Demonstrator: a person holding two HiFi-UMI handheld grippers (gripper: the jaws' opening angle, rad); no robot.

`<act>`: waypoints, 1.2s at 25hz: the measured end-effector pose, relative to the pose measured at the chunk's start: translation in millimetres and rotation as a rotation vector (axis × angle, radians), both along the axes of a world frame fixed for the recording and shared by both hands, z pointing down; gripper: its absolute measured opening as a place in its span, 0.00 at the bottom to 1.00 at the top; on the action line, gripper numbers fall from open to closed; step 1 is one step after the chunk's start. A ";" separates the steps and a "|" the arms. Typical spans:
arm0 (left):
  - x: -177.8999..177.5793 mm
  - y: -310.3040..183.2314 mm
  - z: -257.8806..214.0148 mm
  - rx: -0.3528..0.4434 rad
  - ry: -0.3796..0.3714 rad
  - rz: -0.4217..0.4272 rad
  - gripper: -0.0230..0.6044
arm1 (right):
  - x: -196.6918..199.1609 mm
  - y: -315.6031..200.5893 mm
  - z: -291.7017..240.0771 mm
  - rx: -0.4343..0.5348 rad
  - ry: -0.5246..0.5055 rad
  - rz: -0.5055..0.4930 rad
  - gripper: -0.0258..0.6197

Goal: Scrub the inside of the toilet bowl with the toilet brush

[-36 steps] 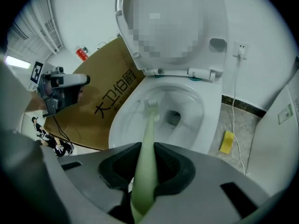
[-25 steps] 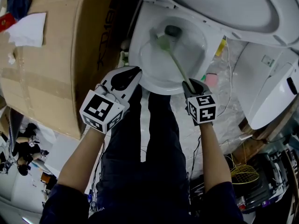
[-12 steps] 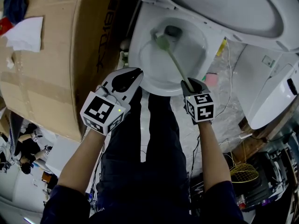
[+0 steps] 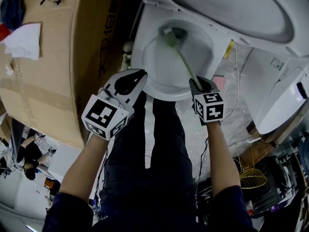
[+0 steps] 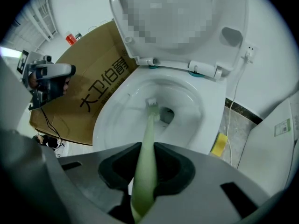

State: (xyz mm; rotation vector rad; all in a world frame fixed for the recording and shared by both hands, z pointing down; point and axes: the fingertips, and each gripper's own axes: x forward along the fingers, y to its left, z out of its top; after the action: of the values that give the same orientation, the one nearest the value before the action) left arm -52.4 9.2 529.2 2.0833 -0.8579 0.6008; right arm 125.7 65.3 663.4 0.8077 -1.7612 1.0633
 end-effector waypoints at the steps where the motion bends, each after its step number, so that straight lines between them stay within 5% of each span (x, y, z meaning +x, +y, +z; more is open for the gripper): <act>1: 0.9 -0.4 0.7 -0.002 0.001 0.002 0.11 | 1.4 -1.3 0.7 -0.002 0.001 0.004 0.17; 30: 44.6 7.9 4.5 -0.014 0.009 0.081 0.11 | 62.3 5.2 7.7 -0.007 0.051 0.110 0.17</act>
State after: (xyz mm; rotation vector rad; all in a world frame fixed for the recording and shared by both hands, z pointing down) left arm -7.8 17.1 533.7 2.1150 -0.7652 0.6374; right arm 188.1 70.5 671.0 0.9284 -1.6859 1.1102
